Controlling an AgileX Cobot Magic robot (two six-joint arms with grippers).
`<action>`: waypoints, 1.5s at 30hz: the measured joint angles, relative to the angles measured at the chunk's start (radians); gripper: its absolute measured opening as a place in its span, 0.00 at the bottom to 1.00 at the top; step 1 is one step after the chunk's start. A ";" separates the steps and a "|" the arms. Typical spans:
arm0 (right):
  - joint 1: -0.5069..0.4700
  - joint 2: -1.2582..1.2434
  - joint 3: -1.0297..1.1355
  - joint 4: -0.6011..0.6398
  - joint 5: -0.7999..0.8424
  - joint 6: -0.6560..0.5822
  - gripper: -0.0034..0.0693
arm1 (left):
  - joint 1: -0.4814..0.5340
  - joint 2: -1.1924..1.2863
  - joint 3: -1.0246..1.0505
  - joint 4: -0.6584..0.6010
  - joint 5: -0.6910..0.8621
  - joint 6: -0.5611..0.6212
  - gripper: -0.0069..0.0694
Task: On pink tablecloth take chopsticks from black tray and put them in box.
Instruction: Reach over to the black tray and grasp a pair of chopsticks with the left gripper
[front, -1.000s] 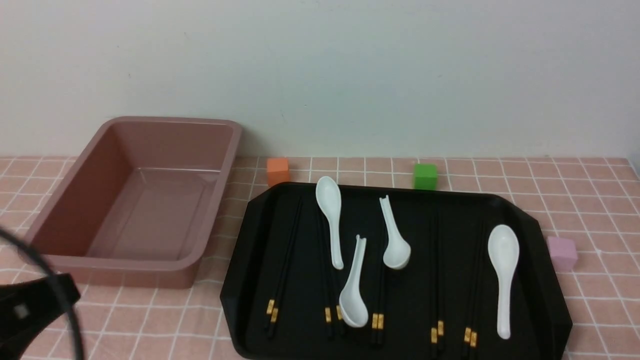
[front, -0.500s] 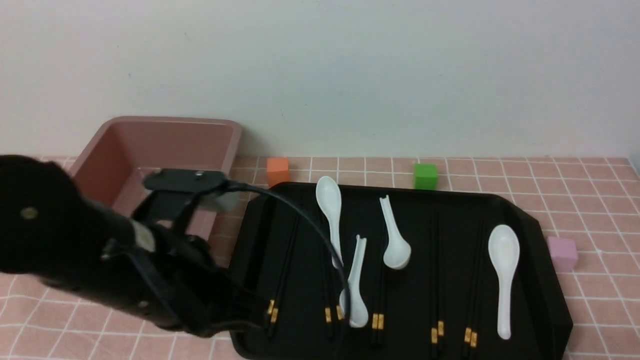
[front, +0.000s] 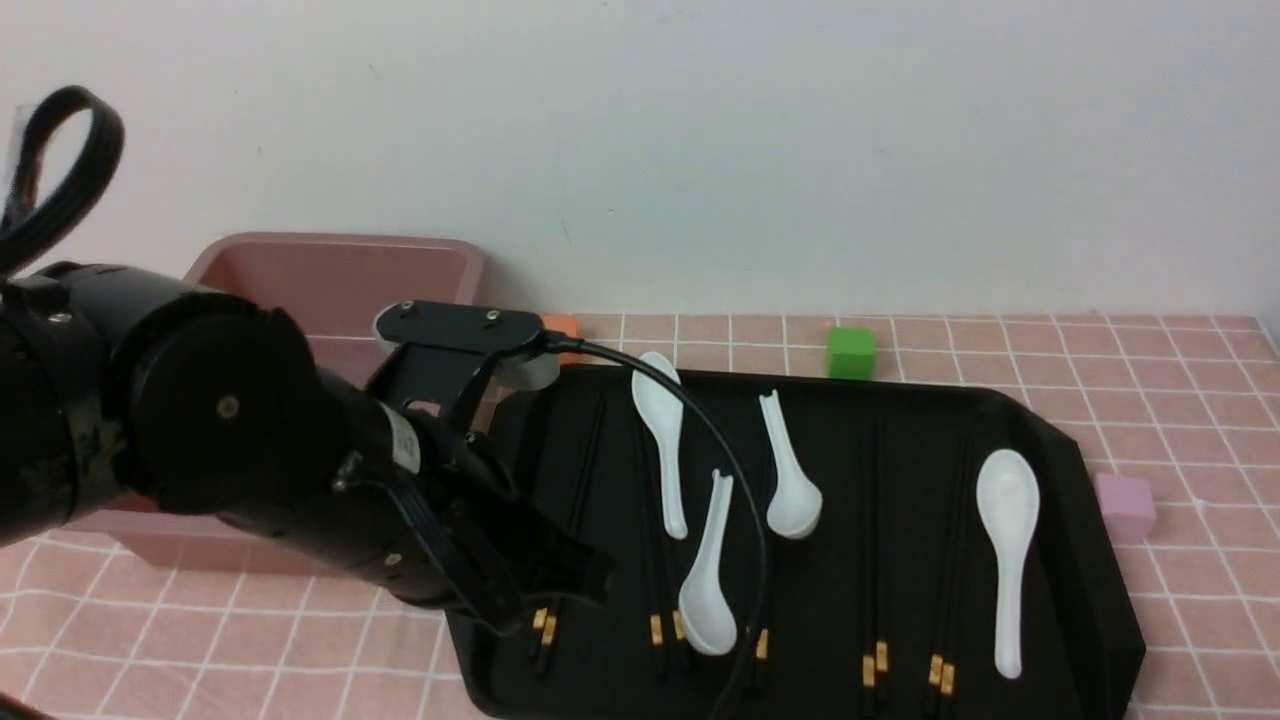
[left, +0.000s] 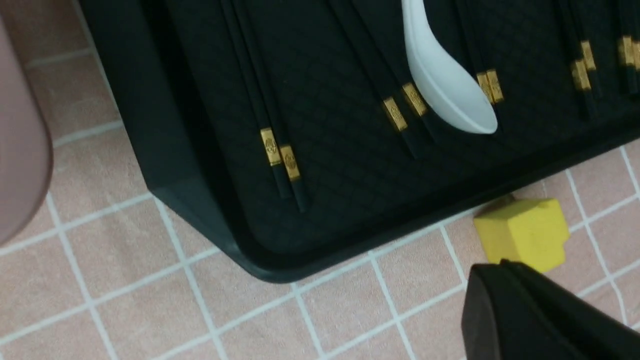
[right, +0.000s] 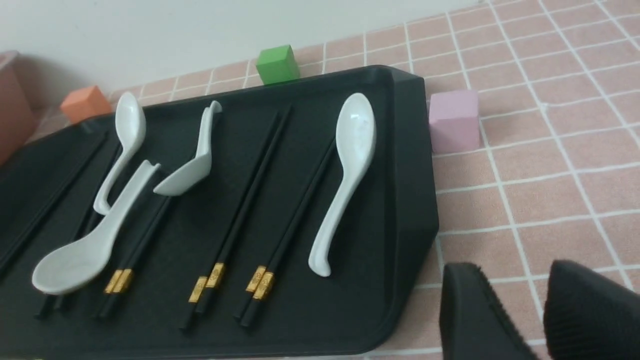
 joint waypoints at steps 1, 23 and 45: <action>0.000 0.000 0.000 0.000 0.000 0.000 0.38 | 0.000 0.006 0.000 0.001 -0.006 -0.004 0.07; 0.000 0.000 -0.010 -0.054 0.053 -0.003 0.38 | 0.000 0.519 -0.350 0.189 0.175 -0.150 0.39; 0.000 0.000 -0.010 -0.054 0.053 -0.003 0.38 | 0.081 0.613 -0.410 0.182 0.167 -0.148 0.55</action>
